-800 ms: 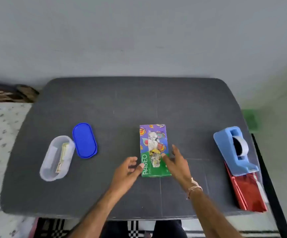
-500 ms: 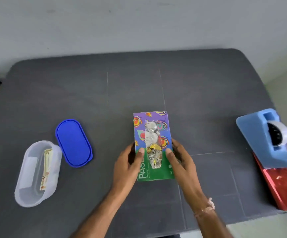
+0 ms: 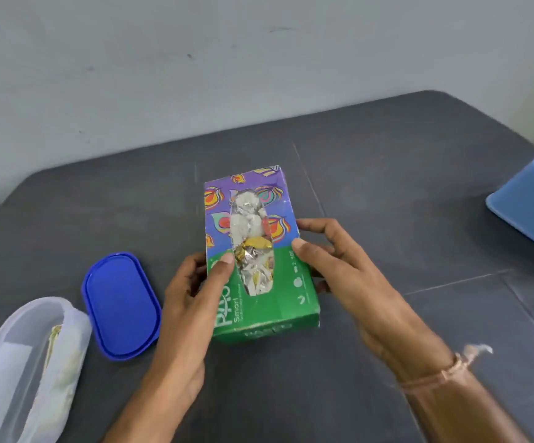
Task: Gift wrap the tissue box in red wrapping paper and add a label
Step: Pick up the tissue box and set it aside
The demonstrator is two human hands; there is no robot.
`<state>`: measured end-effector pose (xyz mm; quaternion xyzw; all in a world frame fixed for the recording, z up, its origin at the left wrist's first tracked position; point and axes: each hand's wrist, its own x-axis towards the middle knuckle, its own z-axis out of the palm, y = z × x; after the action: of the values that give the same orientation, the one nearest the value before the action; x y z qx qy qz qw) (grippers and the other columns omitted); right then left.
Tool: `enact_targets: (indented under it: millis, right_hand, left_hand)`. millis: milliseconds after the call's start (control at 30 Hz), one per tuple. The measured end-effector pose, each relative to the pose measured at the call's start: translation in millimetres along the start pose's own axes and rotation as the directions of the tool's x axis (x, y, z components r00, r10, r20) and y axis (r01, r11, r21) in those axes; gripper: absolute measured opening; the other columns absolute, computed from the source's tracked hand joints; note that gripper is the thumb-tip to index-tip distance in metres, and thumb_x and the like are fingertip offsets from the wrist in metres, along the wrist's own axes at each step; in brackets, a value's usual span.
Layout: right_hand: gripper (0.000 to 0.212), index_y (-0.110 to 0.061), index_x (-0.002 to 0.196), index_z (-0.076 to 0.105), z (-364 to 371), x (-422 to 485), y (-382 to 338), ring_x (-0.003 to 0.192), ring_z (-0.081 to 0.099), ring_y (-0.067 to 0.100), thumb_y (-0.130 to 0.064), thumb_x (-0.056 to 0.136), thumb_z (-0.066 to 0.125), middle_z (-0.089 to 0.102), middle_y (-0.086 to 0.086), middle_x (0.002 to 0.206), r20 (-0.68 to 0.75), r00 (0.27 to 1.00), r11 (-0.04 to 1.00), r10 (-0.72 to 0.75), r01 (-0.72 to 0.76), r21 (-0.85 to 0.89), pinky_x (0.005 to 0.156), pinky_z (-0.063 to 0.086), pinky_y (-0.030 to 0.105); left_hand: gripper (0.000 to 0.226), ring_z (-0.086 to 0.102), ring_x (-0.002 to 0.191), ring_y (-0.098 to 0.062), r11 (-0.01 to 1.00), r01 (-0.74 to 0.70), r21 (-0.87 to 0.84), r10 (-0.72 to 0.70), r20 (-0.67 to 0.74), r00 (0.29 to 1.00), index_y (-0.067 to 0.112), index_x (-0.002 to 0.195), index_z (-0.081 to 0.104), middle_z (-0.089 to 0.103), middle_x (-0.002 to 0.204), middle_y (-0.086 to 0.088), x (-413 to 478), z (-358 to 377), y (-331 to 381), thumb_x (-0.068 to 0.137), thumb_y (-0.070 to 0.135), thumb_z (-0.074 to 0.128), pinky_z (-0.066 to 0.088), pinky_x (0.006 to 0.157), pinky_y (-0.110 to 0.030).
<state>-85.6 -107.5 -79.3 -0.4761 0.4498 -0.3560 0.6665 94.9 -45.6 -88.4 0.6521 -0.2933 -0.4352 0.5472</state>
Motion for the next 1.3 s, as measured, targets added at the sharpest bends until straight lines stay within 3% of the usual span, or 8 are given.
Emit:
enact_targets:
  millis: [200,300,433,600,833,1033,1167,1300]
  right_hand:
    - [0.025,-0.025,0.125,0.063,38.1,-38.7,18.9,0.069,0.070,0.011,-0.027,0.100,0.063,0.080,0.000,0.100,0.030,0.996,0.994,-0.088,0.089,-0.070,0.058,0.055,0.017]
    - [0.026,-0.027,0.127,0.064,58.1,-82.6,46.4,0.062,0.068,0.008,-0.027,0.101,0.061,0.078,-0.004,0.098,0.017,0.998,0.995,-0.056,0.057,-0.079,0.050,0.051,0.017]
    - [0.025,-0.028,0.126,0.064,78.2,-144.0,77.5,0.073,0.075,0.011,-0.028,0.100,0.062,0.080,-0.003,0.099,0.039,0.999,0.998,-0.008,0.011,-0.064,0.055,0.055,0.021]
    - [0.033,-0.026,0.132,0.061,83.1,-156.7,86.6,0.082,0.078,0.016,-0.022,0.099,0.065,0.081,0.001,0.099,0.129,0.991,0.998,-0.021,0.029,-0.054,0.060,0.058,0.023]
    - [0.049,-0.035,0.139,0.055,94.0,-109.9,91.5,0.103,0.075,0.023,-0.022,0.094,0.073,0.076,0.006,0.114,0.284,0.959,0.996,0.009,0.015,-0.082,0.082,0.064,0.042]
    - [0.048,-0.034,0.137,0.057,110.5,-112.8,91.4,0.104,0.074,0.021,-0.020,0.094,0.073,0.069,0.010,0.123,0.252,0.968,0.999,0.004,0.009,-0.050,0.069,0.061,0.029]
    - [0.052,-0.028,0.141,0.054,110.8,-126.9,99.8,0.105,0.074,0.023,-0.013,0.094,0.072,0.071,0.007,0.124,0.238,0.970,0.997,-0.043,0.058,-0.053,0.075,0.063,0.038]
    - [0.054,-0.029,0.141,0.055,105.5,-144.2,104.7,0.103,0.075,0.024,-0.013,0.093,0.074,0.074,0.006,0.120,0.242,0.969,0.993,-0.042,0.066,-0.094,0.079,0.064,0.045]
  left_hand:
    - [0.021,0.077,0.087,-0.014,0.998,-0.060,0.020,0.059,0.049,0.997,0.016,0.108,0.075,0.080,0.098,-0.001,-42.3,-54.1,-8.0,0.095,0.031,0.068,0.053,0.063,-0.022]
    - [0.022,0.077,0.084,-0.013,0.999,-0.036,0.039,0.032,0.098,0.995,0.016,0.110,0.076,0.081,0.096,0.000,-86.5,-84.1,-24.3,0.097,0.031,0.066,0.052,0.054,-0.017]
    - [0.019,0.077,0.089,-0.012,0.999,-0.032,0.035,0.027,0.118,0.993,0.021,0.112,0.075,0.081,0.098,0.004,-146.4,-118.1,-49.4,0.100,0.028,0.063,0.054,0.062,-0.017]
    - [0.020,0.076,0.099,-0.014,0.995,-0.087,0.050,0.084,0.056,0.995,0.024,0.116,0.075,0.080,0.104,0.005,-172.8,-133.8,-64.6,0.099,0.026,0.065,0.055,0.085,-0.030]
    - [0.022,0.076,0.099,-0.019,0.996,-0.087,0.024,0.089,-0.112,0.990,0.018,0.117,0.076,0.080,0.106,-0.002,-149.1,-149.3,-60.5,0.097,0.019,0.068,0.060,0.076,-0.023]
    - [0.019,0.077,0.095,-0.018,0.994,-0.100,-0.034,0.094,-0.152,0.984,0.018,0.113,0.077,0.081,0.101,-0.001,-139.6,-158.9,-65.0,0.095,0.017,0.070,0.059,0.068,-0.019]
    - [0.025,0.077,0.096,-0.015,0.981,-0.188,-0.053,0.180,-0.128,0.975,0.020,0.118,0.076,0.080,0.105,0.001,-153.4,-163.2,-70.5,0.095,0.013,0.069,0.060,0.072,-0.020]
    - [0.023,0.077,0.096,-0.018,0.984,-0.173,-0.038,0.167,-0.114,0.979,0.021,0.115,0.077,0.080,0.103,0.000,-177.6,-162.2,-73.3,0.094,0.014,0.070,0.060,0.082,-0.032]
